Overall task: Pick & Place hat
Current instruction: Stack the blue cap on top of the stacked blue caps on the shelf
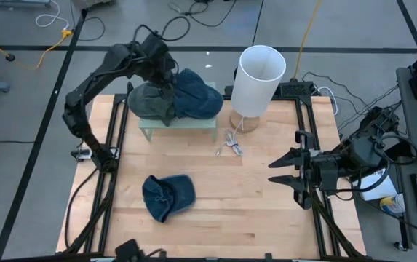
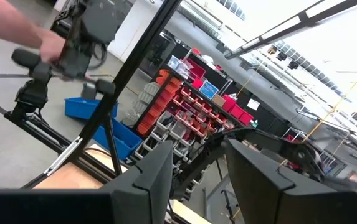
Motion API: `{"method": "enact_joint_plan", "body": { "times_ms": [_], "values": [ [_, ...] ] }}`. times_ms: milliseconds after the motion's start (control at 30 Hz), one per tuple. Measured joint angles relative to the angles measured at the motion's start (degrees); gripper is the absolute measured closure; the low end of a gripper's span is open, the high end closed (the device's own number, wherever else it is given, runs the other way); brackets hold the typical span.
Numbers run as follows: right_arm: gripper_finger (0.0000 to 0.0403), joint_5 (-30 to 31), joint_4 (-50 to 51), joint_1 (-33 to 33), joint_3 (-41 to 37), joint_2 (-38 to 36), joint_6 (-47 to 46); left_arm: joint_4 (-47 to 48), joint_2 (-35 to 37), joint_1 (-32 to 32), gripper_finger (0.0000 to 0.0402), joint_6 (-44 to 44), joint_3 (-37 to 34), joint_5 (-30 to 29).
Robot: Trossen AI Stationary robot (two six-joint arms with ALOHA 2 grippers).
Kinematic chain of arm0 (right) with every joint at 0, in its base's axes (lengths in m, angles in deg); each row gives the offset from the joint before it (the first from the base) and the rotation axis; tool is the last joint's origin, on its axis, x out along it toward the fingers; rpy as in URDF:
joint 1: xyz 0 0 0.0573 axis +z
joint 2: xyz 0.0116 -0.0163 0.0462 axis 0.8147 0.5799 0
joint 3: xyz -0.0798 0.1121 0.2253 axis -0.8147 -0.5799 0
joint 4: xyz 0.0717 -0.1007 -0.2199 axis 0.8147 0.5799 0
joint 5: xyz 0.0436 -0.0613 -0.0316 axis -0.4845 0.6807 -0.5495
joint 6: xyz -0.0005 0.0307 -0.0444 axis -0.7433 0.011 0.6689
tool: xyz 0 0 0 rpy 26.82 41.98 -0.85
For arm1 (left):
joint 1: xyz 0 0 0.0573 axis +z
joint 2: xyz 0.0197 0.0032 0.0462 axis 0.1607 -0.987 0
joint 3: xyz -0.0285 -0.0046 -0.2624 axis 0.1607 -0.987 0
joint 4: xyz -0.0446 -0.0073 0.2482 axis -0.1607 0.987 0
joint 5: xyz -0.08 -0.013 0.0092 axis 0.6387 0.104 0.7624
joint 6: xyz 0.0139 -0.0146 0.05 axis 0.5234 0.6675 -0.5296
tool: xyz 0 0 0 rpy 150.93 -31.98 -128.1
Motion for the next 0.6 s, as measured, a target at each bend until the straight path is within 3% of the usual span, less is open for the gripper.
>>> {"method": "enact_joint_plan", "body": {
  "times_ms": [200,467,600],
  "values": [
    [0.0261,0.0,0.0,0.0,0.0,0.0,0.0,2.6,5.2,-2.2,0.011,11.0,0.0,2.0],
    [0.0261,0.0,0.0,0.0,0.0,0.0,0.0,14.2,9.4,-9.2,0.0111,33.0,0.0,7.3],
    [0.0261,0.0,0.0,0.0,0.0,0.0,0.0,13.6,11.0,-14.8,0.0123,36.5,-0.1,10.4]
  ]
}}
